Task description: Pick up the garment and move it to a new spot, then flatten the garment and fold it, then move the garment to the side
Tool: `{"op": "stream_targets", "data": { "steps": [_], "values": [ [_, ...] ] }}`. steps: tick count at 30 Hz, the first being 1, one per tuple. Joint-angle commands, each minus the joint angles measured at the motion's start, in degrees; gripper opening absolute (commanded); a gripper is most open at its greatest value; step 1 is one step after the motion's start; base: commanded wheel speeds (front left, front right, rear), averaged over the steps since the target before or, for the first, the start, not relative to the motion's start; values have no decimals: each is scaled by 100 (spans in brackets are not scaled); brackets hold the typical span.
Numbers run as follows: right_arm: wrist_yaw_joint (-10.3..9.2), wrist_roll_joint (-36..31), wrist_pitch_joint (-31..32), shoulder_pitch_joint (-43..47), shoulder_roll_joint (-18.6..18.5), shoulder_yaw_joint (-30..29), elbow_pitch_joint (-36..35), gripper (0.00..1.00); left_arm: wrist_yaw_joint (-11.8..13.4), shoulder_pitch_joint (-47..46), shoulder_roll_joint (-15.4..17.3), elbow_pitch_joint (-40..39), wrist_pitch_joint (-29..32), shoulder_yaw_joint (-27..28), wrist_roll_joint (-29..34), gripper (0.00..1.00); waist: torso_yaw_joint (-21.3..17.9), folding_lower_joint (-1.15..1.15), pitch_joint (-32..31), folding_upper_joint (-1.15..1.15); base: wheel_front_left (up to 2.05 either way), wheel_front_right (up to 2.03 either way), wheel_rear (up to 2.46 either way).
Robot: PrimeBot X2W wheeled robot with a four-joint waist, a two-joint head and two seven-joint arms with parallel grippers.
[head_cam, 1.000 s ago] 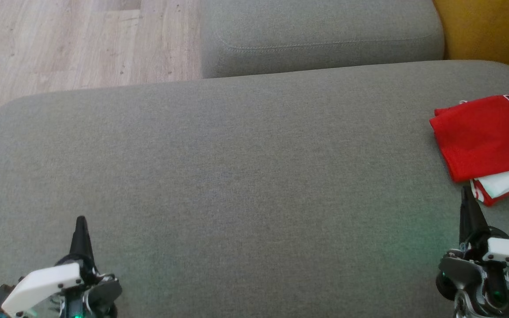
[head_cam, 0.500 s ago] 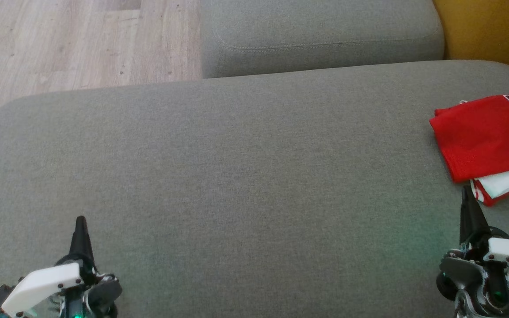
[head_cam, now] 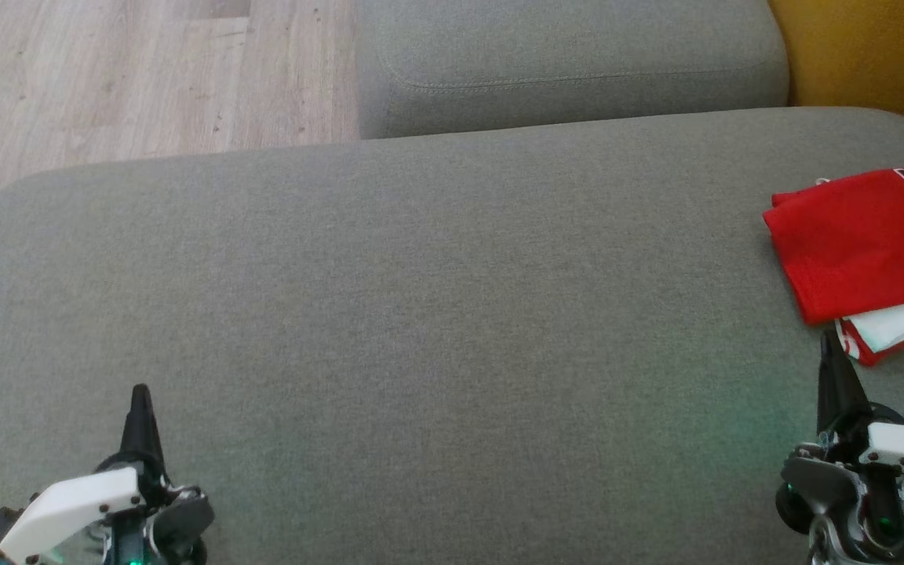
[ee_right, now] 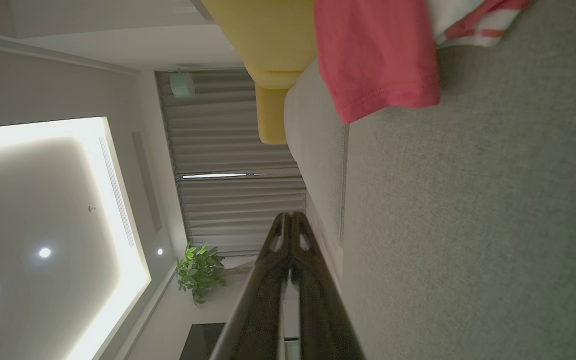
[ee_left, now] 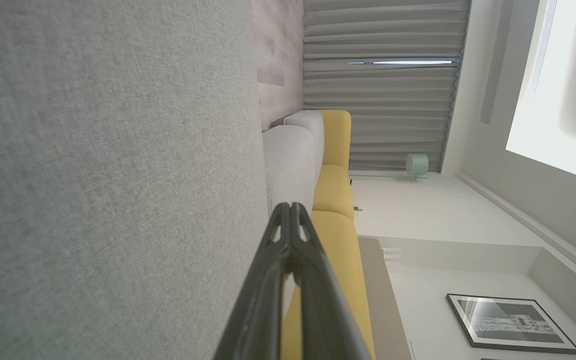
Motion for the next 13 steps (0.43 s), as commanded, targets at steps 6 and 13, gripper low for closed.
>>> {"op": "stream_targets", "data": {
  "steps": [6, 13],
  "values": [
    [40, -23, 56, -290, -74, 81, -180, 0, -37, -284, 45, -162, 36, 198, 48, 0, 0, 0, 0, 0, 0, 0, 0],
    [40, -31, 63, -290, -67, 72, -180, 0, -37, -285, 37, -161, 46, 210, 58, 0, 0, 0, 0, 0, 0, 0, 0]
  ]
}}
